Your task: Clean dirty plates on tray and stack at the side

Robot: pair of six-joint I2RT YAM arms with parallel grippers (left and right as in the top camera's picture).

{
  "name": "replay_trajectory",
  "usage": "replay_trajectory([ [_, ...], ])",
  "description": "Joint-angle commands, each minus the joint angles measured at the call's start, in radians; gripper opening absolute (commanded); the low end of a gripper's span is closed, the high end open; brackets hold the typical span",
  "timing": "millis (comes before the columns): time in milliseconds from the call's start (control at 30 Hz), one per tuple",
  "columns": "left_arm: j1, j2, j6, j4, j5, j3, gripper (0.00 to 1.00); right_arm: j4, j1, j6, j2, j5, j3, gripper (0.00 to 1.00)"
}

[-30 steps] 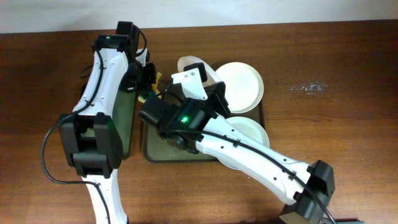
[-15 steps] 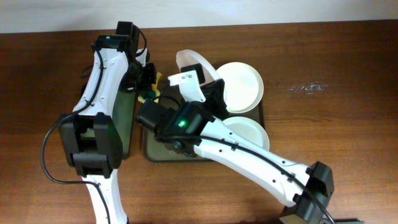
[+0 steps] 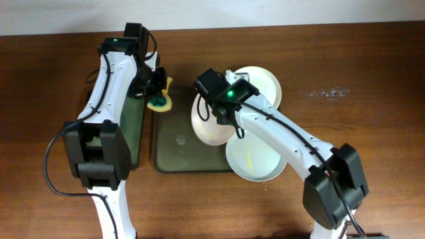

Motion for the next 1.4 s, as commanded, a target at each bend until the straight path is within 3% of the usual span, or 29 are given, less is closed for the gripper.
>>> replay_trajectory([
  [0, 0.002, 0.001, 0.013, 0.004, 0.018, 0.023, 0.0, 0.08, -0.009, -0.036, -0.002, -0.188, -0.049, 0.04],
  [200, 0.002, 0.001, 0.013, 0.006, 0.018, 0.023, 0.0, 0.265, -0.009, 0.031, 0.004, -0.264, -0.199, 0.04],
  [367, 0.002, 0.001, 0.013, 0.006, 0.018, 0.023, 0.0, 0.332, -0.009, -0.011, 0.004, -0.319, -0.245, 0.04],
  [600, 0.002, 0.001, 0.012, 0.006, 0.018, 0.023, 0.0, 0.375, -0.044, -0.353, 0.004, -0.49, -0.244, 0.48],
  [700, 0.002, 0.001, 0.013, 0.006, 0.018, 0.023, 0.0, 0.377, -0.098, -0.493, 0.004, -0.568, -0.244, 0.52],
  [867, 0.002, 0.001, 0.012, 0.009, 0.018, 0.023, 0.0, 0.412, -0.164, -0.65, 0.012, -0.638, -0.244, 0.52],
  [1133, 0.002, 0.001, 0.013, 0.009, 0.018, 0.023, 0.0, 0.484, -0.172, -0.66, 0.087, -0.678, -0.244, 0.45],
  [1233, 0.002, 0.001, 0.013, 0.01, 0.018, 0.023, 0.0, 0.501, -0.172, -0.633, 0.104, -0.674, -0.245, 0.39],
  [1367, 0.002, 0.001, 0.013, 0.01, 0.018, 0.023, 0.0, 0.545, -0.172, -0.523, 0.148, -0.648, -0.245, 0.17],
])
